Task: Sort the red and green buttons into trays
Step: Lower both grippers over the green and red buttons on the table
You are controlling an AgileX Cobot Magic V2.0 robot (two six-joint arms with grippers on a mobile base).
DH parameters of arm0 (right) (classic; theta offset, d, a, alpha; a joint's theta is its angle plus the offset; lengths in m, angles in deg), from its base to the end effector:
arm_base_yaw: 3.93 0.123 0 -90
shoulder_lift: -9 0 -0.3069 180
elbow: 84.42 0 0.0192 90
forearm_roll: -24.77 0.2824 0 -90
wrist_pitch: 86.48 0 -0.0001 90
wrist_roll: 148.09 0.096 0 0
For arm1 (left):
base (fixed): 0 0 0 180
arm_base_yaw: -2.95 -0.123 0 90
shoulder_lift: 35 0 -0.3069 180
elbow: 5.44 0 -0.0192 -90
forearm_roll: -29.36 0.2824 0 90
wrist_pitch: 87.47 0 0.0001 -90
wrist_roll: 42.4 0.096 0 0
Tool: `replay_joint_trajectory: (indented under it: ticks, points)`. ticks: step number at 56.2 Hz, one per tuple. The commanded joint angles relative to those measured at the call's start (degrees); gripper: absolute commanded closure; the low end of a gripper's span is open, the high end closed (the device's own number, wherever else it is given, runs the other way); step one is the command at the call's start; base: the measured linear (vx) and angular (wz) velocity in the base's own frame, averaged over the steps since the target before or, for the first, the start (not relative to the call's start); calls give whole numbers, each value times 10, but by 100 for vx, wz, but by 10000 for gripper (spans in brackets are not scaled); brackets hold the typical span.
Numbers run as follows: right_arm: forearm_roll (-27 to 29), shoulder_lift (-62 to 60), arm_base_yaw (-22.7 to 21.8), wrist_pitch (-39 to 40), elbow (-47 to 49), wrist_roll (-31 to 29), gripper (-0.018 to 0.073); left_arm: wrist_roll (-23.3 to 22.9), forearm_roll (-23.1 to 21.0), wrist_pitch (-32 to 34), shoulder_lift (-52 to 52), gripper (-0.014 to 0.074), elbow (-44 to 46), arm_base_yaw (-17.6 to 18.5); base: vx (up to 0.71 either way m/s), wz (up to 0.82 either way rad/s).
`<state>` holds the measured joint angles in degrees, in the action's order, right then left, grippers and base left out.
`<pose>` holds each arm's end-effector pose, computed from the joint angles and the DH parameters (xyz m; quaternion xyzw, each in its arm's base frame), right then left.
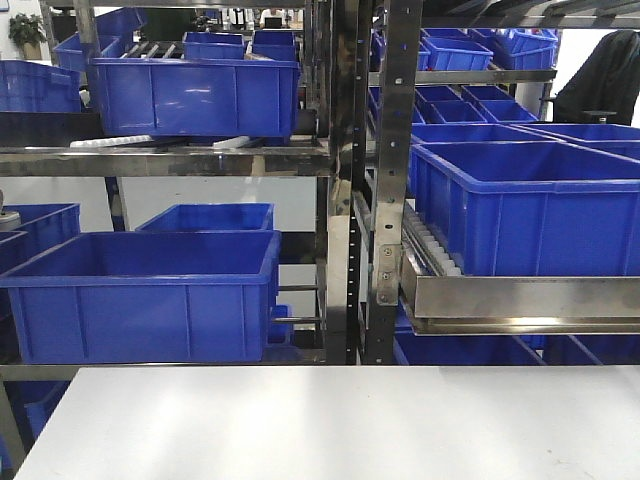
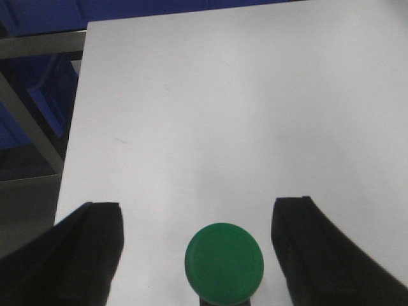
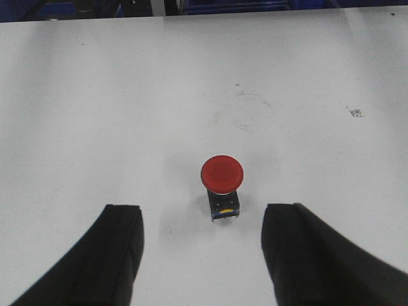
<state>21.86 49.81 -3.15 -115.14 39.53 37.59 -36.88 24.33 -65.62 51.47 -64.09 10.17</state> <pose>0.1285 -0.0006 0.2531 0.0238 0.8886 0.0048 0.4580 0.2369 -0.0269 0.1558 0.0542 0.8785 -0.0120 0.4745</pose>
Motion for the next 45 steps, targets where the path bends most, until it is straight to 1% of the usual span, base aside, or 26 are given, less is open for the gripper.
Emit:
replay_joint_trajectory:
  ticks: [1,9,10,12,25,31,37,40,45]
  points:
    - [-8,5,-3,38,19,-1,82,1,2,62,2,6,18,4,0,0]
    - [-8,5,-3,38,19,-1,82,0,7,87,30,6,19,4,0,0]
    - [-8,5,-3,38,19,-1,82,0,7,98,54,6,19,4,0,0]
    - [-8,5,-3,38,19,-1,82,0,7,104,63,6,19,4,0,0]
    - [-10,5,-3,38,19,-1,82,0,8,132,102,6,19,4,0,0]
    - [-11,5,-3,38,19,-1,82,-3,34,140,122,6,19,4,0,0]
    - [-11,5,-3,38,19,-1,82,-22,61,156,147,6,19,4,0,0]
    - [-12,5,-3,38,19,-1,82,-30,62,167,161,6,19,4,0,0]
    - [-12,5,-3,38,19,-1,82,-30,61,184,184,6,19,4,0,0]
